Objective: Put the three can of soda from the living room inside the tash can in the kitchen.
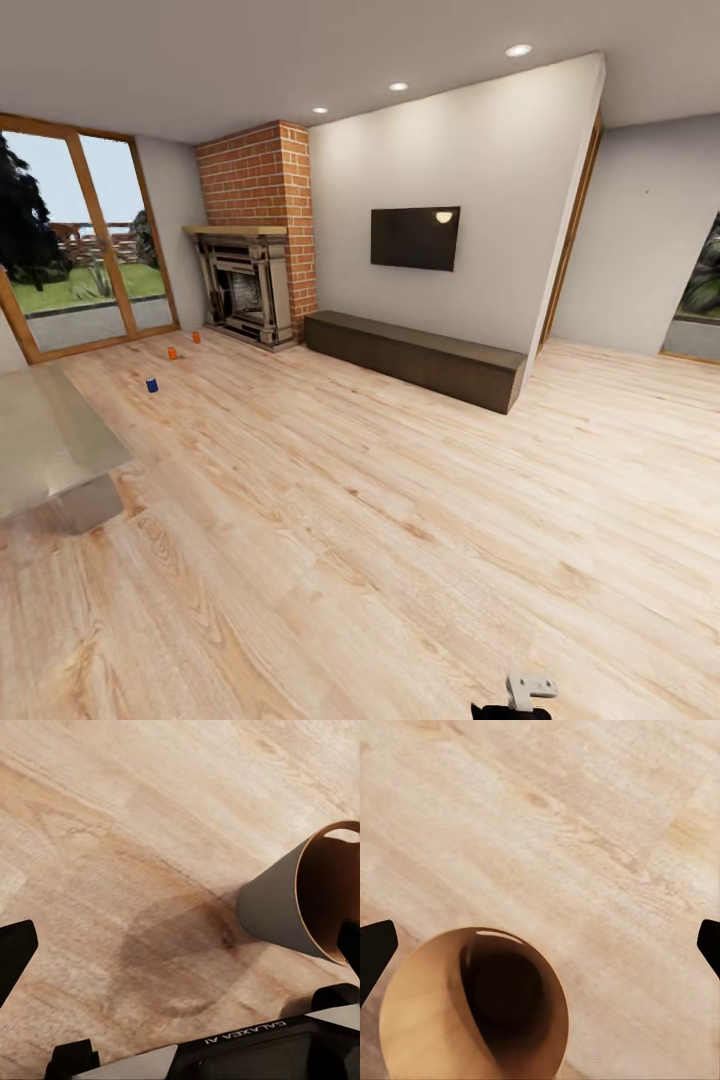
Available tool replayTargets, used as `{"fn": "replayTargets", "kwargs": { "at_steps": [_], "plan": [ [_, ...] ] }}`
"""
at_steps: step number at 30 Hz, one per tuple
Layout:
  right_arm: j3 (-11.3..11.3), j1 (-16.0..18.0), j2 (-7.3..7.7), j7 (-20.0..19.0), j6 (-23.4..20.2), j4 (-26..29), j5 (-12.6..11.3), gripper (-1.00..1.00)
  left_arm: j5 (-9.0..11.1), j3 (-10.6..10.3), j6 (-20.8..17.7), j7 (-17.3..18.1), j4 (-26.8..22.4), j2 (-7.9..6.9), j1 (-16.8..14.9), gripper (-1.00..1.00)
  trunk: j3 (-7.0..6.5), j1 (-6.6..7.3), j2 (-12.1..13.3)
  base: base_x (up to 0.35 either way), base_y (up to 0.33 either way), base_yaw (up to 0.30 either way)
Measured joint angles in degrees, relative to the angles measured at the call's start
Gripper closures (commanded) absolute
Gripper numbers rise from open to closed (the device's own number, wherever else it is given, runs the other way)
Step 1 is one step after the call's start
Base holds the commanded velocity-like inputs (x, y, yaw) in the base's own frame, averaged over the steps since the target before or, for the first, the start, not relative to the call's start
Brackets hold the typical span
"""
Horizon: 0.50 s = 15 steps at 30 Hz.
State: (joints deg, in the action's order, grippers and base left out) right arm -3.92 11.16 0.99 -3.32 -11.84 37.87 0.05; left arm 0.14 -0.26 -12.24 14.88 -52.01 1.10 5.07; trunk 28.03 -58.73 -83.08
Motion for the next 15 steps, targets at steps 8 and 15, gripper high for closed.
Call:
{"fn": "replayTargets", "kwargs": {
  "at_steps": [8, 15],
  "plan": [
    [-0.23, 0.01, -0.02, 0.2, 0.13, -4.75, -0.03, -1.0, 0.1, -0.15, 0.02, -0.02, 5.0, 0.07, -0.26, -1.0, 0.01, 0.0, 0.0, 0.005, 0.0, 0.0],
    [-0.29, 0.08, 0.13, 0.22, 1.73, -7.21, -0.11, -1.0, 0.12, -0.25, 0.03, -0.03, 6.65, 0.12, -0.46, -1.0, 0.01, 0.0, 0.0, 0.0, 0.0, 0.0]
  ]
}}
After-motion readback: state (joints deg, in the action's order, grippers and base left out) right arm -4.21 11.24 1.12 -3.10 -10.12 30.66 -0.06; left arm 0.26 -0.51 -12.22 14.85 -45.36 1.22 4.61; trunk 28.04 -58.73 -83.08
